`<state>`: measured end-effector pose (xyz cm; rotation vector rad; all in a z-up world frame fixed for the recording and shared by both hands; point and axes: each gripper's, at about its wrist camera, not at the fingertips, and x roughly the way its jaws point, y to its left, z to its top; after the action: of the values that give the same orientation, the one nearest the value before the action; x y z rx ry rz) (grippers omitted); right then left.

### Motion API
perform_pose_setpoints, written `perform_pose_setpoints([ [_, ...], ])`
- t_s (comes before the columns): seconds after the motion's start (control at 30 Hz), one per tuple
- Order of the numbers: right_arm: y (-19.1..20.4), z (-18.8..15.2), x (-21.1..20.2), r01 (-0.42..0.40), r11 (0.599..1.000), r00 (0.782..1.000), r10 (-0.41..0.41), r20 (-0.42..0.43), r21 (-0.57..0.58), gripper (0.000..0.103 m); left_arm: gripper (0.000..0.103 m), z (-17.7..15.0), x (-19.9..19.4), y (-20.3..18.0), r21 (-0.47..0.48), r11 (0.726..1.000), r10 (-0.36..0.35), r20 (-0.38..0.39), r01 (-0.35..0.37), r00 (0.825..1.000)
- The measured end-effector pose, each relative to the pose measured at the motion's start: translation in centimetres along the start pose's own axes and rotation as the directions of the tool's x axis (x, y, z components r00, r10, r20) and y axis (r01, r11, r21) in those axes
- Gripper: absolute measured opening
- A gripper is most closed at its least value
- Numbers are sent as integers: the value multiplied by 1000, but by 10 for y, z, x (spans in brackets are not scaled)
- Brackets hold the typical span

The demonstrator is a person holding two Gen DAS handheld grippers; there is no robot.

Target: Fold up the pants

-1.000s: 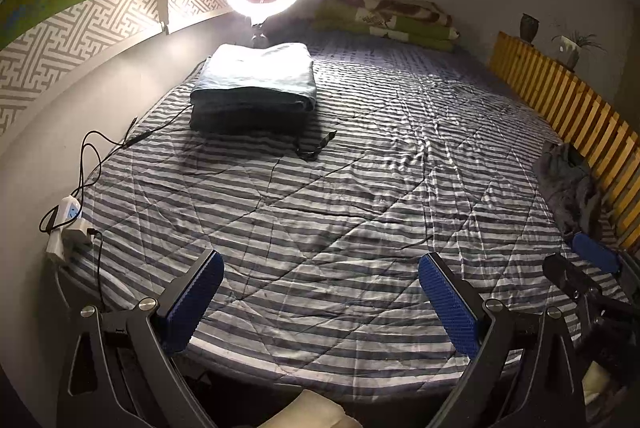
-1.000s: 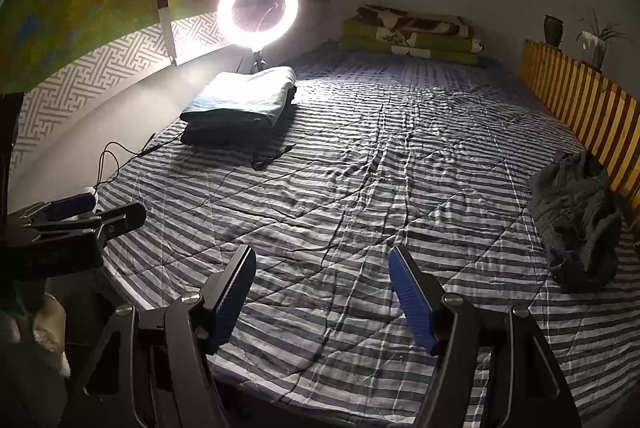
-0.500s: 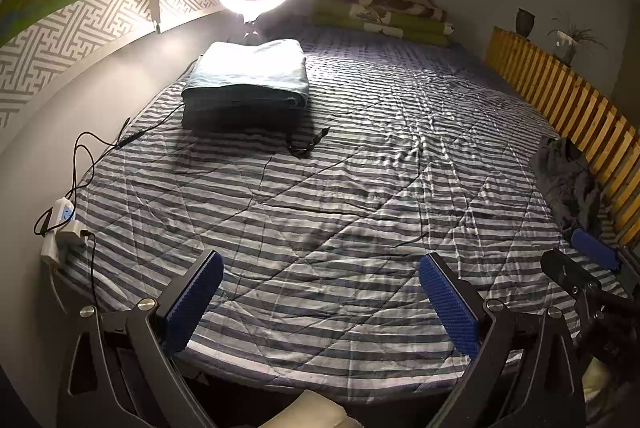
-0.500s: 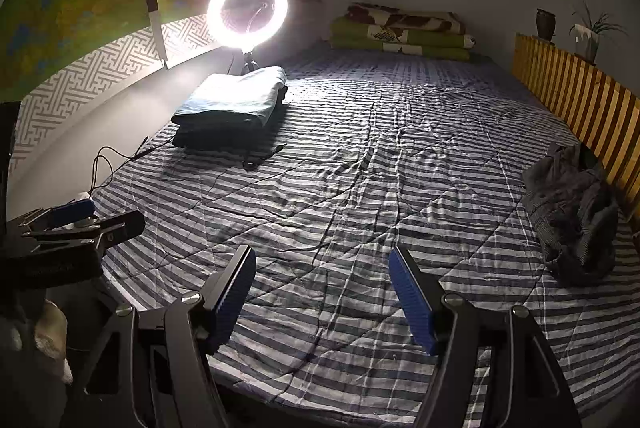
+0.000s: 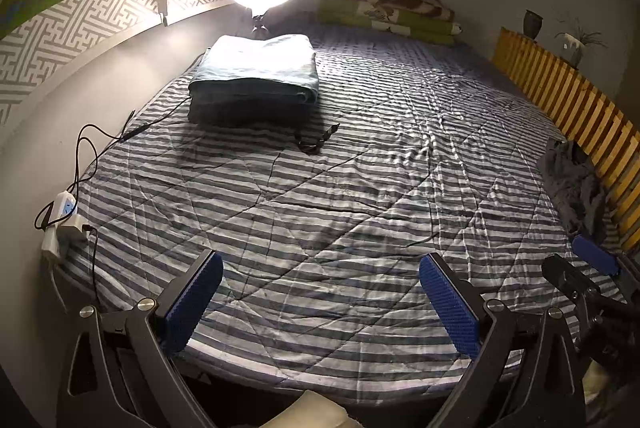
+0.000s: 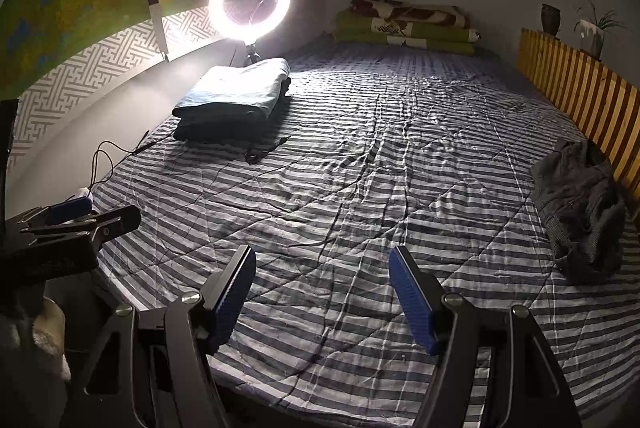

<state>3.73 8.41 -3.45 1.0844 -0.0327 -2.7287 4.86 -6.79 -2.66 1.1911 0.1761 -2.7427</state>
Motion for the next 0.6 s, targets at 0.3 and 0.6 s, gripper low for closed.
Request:
perform_pose_setpoints([
  [0.3,-4,-1,4,-2,1000,1000,2,-7,12,65,101,0,5,-3,2,1000,-6,-7,6,1000],
  [0.6,-4,-4,11,-6,1000,1000,7,-24,17,65,102,0,11,-1,-1,1000,-7,-15,7,1000],
])
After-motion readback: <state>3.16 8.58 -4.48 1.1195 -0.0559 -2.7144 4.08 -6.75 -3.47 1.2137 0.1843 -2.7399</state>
